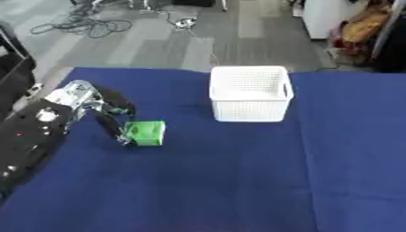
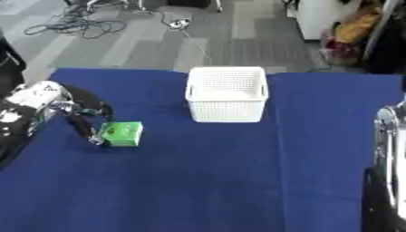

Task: Pick up objects on the table and place them in the box.

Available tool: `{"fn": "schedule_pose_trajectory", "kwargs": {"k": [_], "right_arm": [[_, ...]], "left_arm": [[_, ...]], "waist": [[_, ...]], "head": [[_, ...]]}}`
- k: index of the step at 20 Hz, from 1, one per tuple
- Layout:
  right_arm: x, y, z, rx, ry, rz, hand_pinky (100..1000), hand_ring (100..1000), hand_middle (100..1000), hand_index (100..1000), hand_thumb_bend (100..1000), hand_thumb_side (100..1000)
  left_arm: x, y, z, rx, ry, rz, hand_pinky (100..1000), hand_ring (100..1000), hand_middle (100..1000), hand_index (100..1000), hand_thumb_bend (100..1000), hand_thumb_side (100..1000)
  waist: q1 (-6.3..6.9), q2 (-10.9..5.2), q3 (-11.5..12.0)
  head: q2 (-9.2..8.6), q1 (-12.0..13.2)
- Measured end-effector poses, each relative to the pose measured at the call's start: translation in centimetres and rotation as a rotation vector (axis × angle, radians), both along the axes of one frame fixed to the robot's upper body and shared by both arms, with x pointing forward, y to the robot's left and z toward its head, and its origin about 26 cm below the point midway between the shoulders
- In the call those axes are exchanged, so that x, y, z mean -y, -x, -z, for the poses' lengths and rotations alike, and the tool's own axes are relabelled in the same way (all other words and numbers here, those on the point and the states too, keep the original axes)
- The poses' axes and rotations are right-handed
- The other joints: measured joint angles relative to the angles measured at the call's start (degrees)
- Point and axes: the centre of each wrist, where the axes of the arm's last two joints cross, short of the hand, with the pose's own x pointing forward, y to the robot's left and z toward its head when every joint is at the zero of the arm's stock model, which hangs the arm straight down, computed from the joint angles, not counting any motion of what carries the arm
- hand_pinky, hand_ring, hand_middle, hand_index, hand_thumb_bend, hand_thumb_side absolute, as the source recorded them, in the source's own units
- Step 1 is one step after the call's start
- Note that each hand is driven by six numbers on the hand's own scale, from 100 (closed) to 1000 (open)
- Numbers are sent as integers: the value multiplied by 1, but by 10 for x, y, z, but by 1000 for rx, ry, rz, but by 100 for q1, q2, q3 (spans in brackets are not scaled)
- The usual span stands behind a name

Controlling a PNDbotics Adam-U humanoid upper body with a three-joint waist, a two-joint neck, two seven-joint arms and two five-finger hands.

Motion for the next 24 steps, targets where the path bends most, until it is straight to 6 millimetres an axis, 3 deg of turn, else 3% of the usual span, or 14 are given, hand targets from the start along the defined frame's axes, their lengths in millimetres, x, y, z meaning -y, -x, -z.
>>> {"fn": "schedule_pose_trajectory", "kwargs": {"k": [12,15,16,17,19,23,24], "right_arm": [[-1,0,-1,2,-4,-4,180,278,268,499,100,1000],[-2,0,-1,1,-7,-6,180,278,267,499,100,1000],[-2,0,-1,1,-7,-6,180,278,267,499,100,1000],[-2,0,-1,1,-7,-6,180,278,267,499,100,1000],[-2,0,-1,1,-7,-6,180,278,267,499,100,1000],[-2,0,-1,1,-7,-6,180,278,267,499,100,1000],[-2,0,-1,1,-7,-6,180,278,267,499,100,1000]], "left_arm": [[10,-6,12,-19,-5,22,750,854,953,908,427,931],[11,-6,14,-23,-4,26,739,822,928,899,406,818],[11,-6,14,-24,-6,27,742,828,933,901,408,838],[11,-6,15,-25,-10,27,728,807,913,894,402,768],[11,-6,15,-25,-19,28,688,765,876,878,386,721],[11,-6,15,-18,-36,43,563,659,796,857,367,659],[12,-7,14,-12,-39,50,576,676,809,862,369,663]], "waist": [[-10,31,-36],[-10,31,-37],[-10,31,-38],[-10,31,-38],[-10,31,-38],[-10,31,-37],[-10,31,-37]], "head": [[0,22],[0,25],[0,27],[0,28],[1,41],[3,42],[4,43]]}}
